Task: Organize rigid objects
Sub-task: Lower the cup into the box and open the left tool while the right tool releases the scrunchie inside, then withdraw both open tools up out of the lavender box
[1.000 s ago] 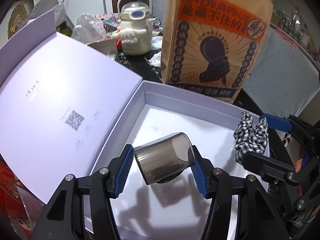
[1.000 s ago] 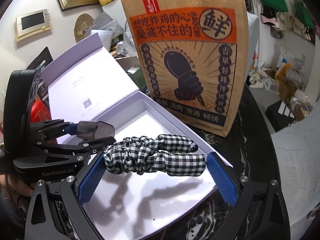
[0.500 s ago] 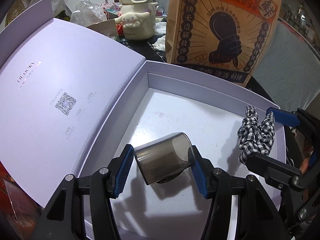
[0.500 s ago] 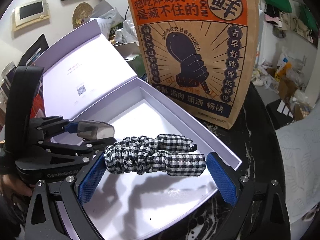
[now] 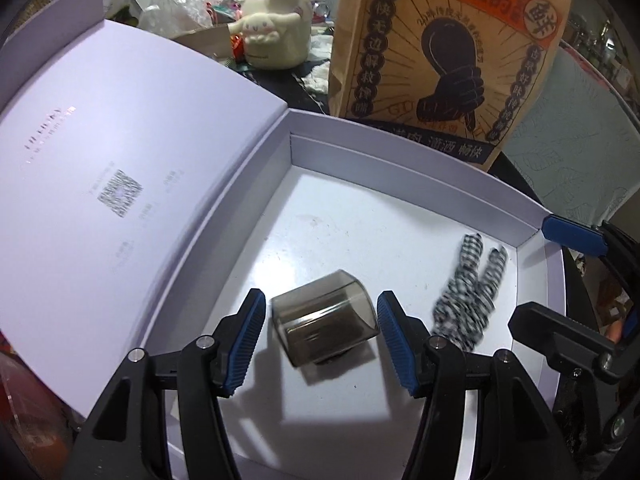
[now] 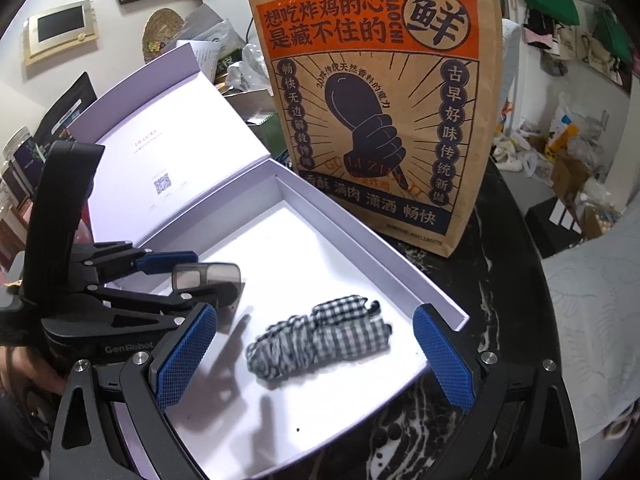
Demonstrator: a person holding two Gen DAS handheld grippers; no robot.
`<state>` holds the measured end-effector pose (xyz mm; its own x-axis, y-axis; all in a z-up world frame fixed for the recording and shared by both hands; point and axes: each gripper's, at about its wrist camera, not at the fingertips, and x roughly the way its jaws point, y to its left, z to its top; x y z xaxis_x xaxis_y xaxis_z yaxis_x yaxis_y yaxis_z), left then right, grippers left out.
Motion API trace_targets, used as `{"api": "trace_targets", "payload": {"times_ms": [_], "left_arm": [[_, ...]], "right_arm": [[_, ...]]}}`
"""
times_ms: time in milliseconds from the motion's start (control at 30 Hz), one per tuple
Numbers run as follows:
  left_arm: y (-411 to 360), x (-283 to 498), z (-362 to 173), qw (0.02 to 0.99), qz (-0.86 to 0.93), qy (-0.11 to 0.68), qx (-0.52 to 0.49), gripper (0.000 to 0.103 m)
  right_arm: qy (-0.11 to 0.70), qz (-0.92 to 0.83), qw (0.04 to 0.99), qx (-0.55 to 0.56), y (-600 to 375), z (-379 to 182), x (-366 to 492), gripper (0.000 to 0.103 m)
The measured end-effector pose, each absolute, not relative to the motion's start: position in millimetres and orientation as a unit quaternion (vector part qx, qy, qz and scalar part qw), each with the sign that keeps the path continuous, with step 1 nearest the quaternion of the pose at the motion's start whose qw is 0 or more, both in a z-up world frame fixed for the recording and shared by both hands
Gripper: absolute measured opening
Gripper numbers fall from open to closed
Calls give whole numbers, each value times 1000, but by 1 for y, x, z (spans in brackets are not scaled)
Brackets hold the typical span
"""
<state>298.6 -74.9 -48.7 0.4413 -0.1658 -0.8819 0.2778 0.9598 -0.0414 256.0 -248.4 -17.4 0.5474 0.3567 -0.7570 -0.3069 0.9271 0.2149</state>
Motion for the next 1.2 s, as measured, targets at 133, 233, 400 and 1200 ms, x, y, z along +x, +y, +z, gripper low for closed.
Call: {"api": "trace_targets", "payload": {"times_ms": [133, 233, 400, 1200], "left_arm": [[-77, 293, -41, 852, -126, 504, 64, 58], [-79, 289, -35, 855, -126, 498, 68, 58], [-83, 280, -21, 866, -120, 479, 82, 58], [-66, 230, 49, 902, -100, 413, 77, 58]], "right_arm": [[434, 183, 882, 26, -250, -13, 252, 100], [431, 180, 884, 25, -252, -8, 248, 100], [420, 176, 890, 17, -252, 3, 240, 100], [364, 164, 917, 12, -255, 63, 194, 100]]}}
